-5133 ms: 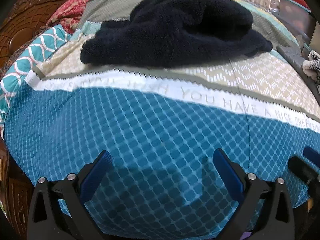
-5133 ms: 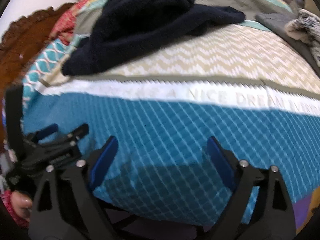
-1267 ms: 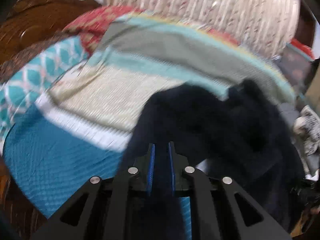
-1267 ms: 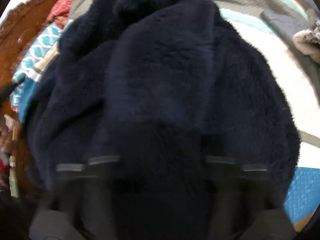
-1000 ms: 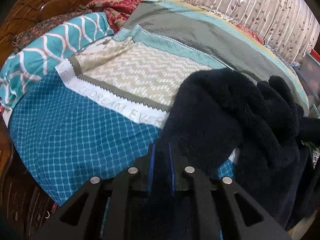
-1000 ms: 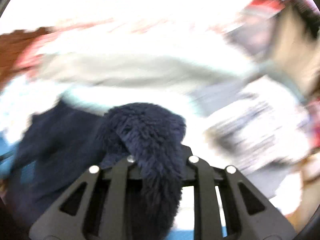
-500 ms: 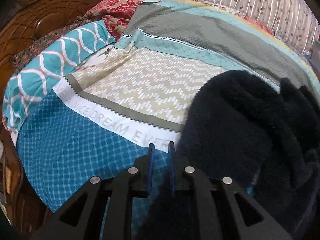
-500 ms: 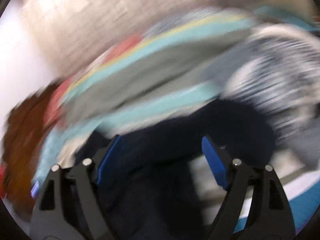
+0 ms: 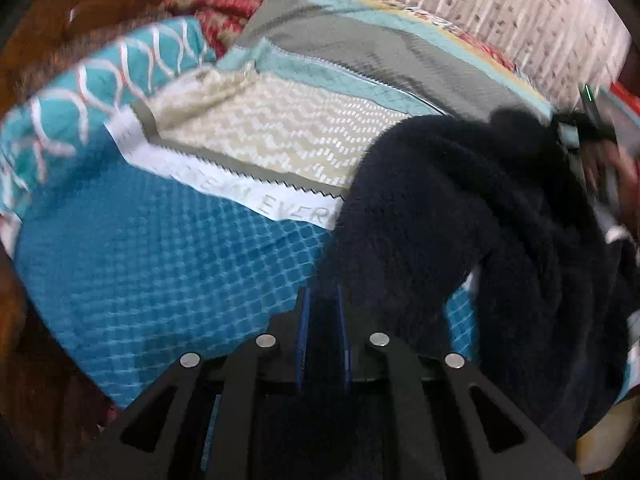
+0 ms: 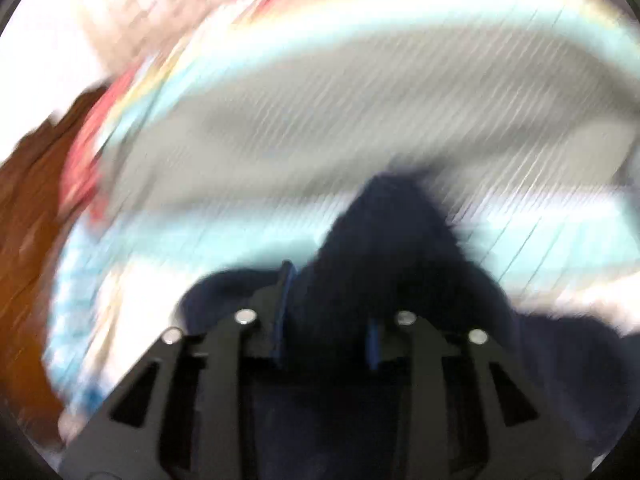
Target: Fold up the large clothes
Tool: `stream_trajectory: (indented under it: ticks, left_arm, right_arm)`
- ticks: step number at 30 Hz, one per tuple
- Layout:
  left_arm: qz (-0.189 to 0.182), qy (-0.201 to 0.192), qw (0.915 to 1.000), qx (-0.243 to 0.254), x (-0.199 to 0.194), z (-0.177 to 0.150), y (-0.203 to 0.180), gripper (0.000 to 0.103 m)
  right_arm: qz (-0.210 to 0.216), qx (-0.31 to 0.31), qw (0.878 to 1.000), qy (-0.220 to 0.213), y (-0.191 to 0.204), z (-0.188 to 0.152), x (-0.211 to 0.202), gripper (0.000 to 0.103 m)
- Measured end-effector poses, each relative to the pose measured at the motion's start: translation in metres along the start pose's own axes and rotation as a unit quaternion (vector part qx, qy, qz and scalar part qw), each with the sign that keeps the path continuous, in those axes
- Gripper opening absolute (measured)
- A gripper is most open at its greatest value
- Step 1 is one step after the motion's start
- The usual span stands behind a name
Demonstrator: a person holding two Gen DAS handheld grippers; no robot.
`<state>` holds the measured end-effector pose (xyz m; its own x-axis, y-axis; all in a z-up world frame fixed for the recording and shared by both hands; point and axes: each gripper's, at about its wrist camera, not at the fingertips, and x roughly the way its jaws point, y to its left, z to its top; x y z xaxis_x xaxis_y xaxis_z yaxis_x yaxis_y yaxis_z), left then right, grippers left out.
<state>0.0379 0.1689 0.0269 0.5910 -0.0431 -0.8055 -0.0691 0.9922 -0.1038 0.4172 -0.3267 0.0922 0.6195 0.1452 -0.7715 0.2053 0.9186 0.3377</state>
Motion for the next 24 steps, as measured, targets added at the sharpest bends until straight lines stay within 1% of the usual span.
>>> stream_trajectory:
  ticks: [1, 2, 4, 5, 6, 7, 8, 10, 11, 12, 13, 14, 15, 16, 17, 18, 20, 21, 22, 23, 24]
  left_arm:
    - [0.006, -0.005, 0.9999, 0.009, -0.002, -0.001, -0.002, 0.041]
    - [0.012, -0.010, 0.9997, 0.017, -0.004, -0.002, -0.004, 0.041]
    - [0.020, -0.004, 0.9994, 0.029, 0.001, -0.001, -0.004, 0.041]
    - [0.023, 0.008, 0.9991, 0.036, 0.010, -0.001, -0.006, 0.041]
    - [0.026, 0.020, 0.9987, 0.040, 0.018, 0.001, -0.006, 0.041]
    - [0.028, 0.029, 0.9983, 0.041, 0.024, 0.002, -0.005, 0.041]
    - [0.027, 0.039, 0.9981, 0.039, 0.030, 0.005, -0.003, 0.041]
    - [0.012, 0.043, 0.9986, 0.028, 0.034, 0.008, 0.002, 0.041]
    - [0.008, 0.046, 0.9985, 0.027, 0.035, 0.009, 0.003, 0.041]
    - [0.004, 0.049, 0.9983, 0.030, 0.034, 0.010, 0.004, 0.041]
    - [0.000, 0.048, 0.9984, 0.028, 0.031, 0.010, 0.006, 0.041]
    - [-0.006, 0.046, 0.9987, 0.021, 0.027, 0.009, 0.010, 0.041]
    - [-0.010, 0.045, 0.9989, 0.013, 0.023, 0.008, 0.015, 0.041]
    - [-0.012, 0.045, 0.9989, 0.002, 0.017, 0.005, 0.023, 0.041]
    - [-0.012, 0.044, 0.9990, -0.004, 0.012, 0.003, 0.030, 0.041]
    - [-0.008, 0.040, 0.9991, -0.011, 0.006, -0.001, 0.037, 0.041]
    - [0.007, 0.029, 0.9992, -0.027, -0.010, -0.012, 0.058, 0.041]
    - [0.011, 0.026, 0.9990, -0.035, -0.016, -0.018, 0.066, 0.041]
    - [0.015, 0.024, 0.9985, -0.047, -0.024, -0.026, 0.078, 0.041]
    - [0.016, 0.022, 0.9981, -0.055, -0.029, -0.031, 0.086, 0.041]
    - [0.018, 0.021, 0.9973, -0.068, -0.036, -0.042, 0.097, 0.041]
  right_arm:
    - [0.003, 0.017, 1.000, -0.008, -0.002, 0.010, 0.000, 0.067]
    - [0.027, 0.024, 0.999, -0.006, -0.003, 0.017, -0.001, 0.078]
    - [0.043, -0.005, 0.999, -0.005, 0.004, 0.010, -0.014, 0.078]
    - [0.052, -0.024, 0.998, -0.006, 0.002, 0.005, -0.025, 0.080]
    - [0.072, -0.043, 0.996, 0.003, -0.016, -0.018, -0.043, 0.082]
    - [0.092, -0.053, 0.994, 0.012, -0.028, -0.034, -0.055, 0.083]
    - [0.114, -0.071, 0.991, 0.021, -0.026, -0.059, -0.070, 0.085]
    - [0.129, -0.111, 0.985, 0.036, -0.027, -0.105, -0.098, 0.087]
    - [0.143, -0.137, 0.979, 0.049, -0.020, -0.135, -0.109, 0.087]
    - [0.155, -0.147, 0.975, 0.056, -0.021, -0.156, -0.115, 0.087]
    - [0.166, -0.159, 0.971, 0.065, -0.014, -0.178, -0.120, 0.087]
    - [0.171, -0.172, 0.968, 0.070, -0.014, -0.196, -0.123, 0.087]
    - [0.176, -0.201, 0.960, 0.079, 0.003, -0.216, -0.125, 0.087]
    - [0.182, -0.234, 0.951, 0.088, 0.022, -0.234, -0.124, 0.087]
    - [0.199, -0.264, 0.938, 0.104, 0.044, -0.253, -0.122, 0.087]
    - [0.222, -0.276, 0.927, 0.124, 0.061, -0.266, -0.121, 0.087]
    - [0.276, -0.267, 0.905, 0.185, 0.091, -0.292, -0.109, 0.087]
    - [0.290, -0.252, 0.896, 0.220, 0.107, -0.308, -0.100, 0.087]
    - [0.290, -0.250, 0.890, 0.248, 0.123, -0.323, -0.091, 0.087]
    - [0.282, -0.257, 0.886, 0.265, 0.141, -0.339, -0.080, 0.087]
    - [0.269, -0.266, 0.885, 0.271, 0.152, -0.347, -0.071, 0.087]
